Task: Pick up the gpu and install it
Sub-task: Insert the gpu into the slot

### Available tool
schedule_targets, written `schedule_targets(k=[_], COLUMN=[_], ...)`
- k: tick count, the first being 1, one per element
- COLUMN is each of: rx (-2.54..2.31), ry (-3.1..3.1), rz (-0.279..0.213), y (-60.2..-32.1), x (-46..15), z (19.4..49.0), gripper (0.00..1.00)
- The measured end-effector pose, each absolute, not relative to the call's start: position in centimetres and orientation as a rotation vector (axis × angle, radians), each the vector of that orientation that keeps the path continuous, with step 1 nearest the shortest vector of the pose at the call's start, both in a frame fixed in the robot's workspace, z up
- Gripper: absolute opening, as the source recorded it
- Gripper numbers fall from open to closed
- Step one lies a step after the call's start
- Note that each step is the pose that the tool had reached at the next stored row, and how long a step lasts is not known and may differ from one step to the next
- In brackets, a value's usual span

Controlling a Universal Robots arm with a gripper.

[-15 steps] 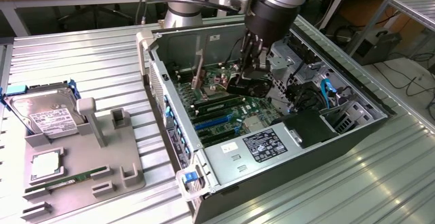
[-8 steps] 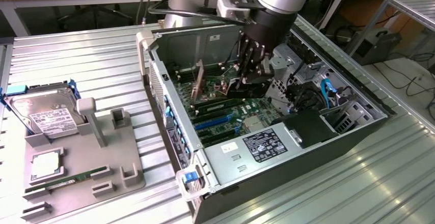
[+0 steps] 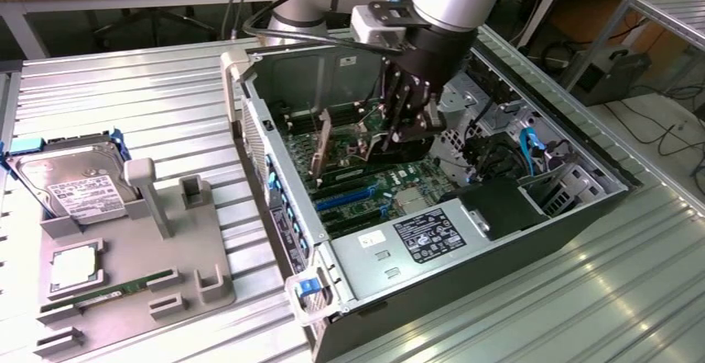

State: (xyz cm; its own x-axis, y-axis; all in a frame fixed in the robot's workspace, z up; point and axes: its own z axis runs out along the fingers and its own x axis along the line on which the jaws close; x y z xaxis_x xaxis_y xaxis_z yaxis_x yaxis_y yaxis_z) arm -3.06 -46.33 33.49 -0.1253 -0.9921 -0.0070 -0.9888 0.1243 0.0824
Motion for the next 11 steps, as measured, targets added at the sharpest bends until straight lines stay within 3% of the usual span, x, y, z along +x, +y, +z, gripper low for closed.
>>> schedule_targets(k=[11], rx=[2.099], ry=[-2.293], rz=[-0.084], y=[-46.3], x=[-4.3], z=[32.5], gripper=[0.26])
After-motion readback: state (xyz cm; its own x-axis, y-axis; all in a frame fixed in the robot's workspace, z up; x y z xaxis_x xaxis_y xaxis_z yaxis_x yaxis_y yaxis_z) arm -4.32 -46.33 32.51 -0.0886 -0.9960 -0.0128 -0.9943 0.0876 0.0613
